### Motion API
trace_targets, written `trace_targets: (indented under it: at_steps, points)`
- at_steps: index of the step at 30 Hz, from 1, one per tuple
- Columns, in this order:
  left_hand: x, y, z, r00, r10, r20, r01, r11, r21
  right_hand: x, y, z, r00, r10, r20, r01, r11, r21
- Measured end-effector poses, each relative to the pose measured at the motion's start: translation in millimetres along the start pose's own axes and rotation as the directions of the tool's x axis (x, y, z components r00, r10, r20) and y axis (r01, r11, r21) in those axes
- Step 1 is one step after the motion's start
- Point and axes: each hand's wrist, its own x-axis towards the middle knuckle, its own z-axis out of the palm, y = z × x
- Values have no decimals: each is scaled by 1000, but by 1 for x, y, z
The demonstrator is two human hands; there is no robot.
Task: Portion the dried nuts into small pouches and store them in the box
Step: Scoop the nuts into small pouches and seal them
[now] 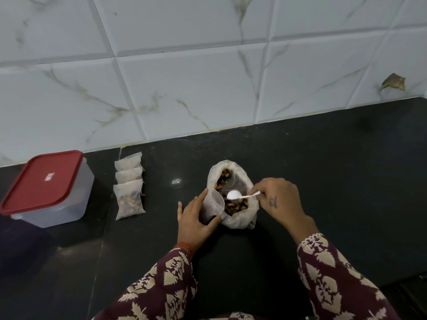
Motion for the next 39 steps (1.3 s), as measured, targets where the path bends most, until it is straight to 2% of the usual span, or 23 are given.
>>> trace_targets:
  at_steps: [2, 4, 8, 13, 17, 23, 28, 32, 36, 39]
  points:
    - [0, 0, 0, 1000, -2, 10, 2, 1000, 5, -3, -2, -1, 998, 56, -20, -56, 998, -10]
    - [0, 0, -1, 1000, -2, 16, 2, 1000, 5, -6, -9, 1, 995, 96, 32, -95, 995, -17]
    - [0, 0, -1, 1000, -8, 25, 8, 1000, 7, -5, -22, 4, 991, 87, 100, -82, 996, -46]
    - [0, 0, -2, 999, -8, 31, 7, 1000, 16, -3, -22, -5, 994, 102, 37, -100, 993, -61]
    - [0, 0, -2, 1000, -10, 27, 9, 999, 32, -8, -29, -1, 992, 72, 105, -59, 990, -128]
    - [0, 1, -2, 999, -7, 41, 5, 1000, 29, -3, -24, -10, 992, 104, 76, -99, 992, -74]
    - [0, 3, -3, 999, -14, 42, 13, 999, 29, -8, -36, 0, 987, 56, 153, -46, 997, -63]
    - [0, 4, -3, 999, -18, 49, 17, 999, 34, -5, -30, -6, 978, 110, 178, -118, 992, 34]
    - [-1, 5, -4, 998, -23, 52, 21, 999, 39, -10, -27, -5, 978, 124, 168, -124, 992, -13]
    - [-1, 7, -4, 998, -24, 59, 22, 999, 44, -8, -27, -1, 972, 140, 188, -147, 989, 27]
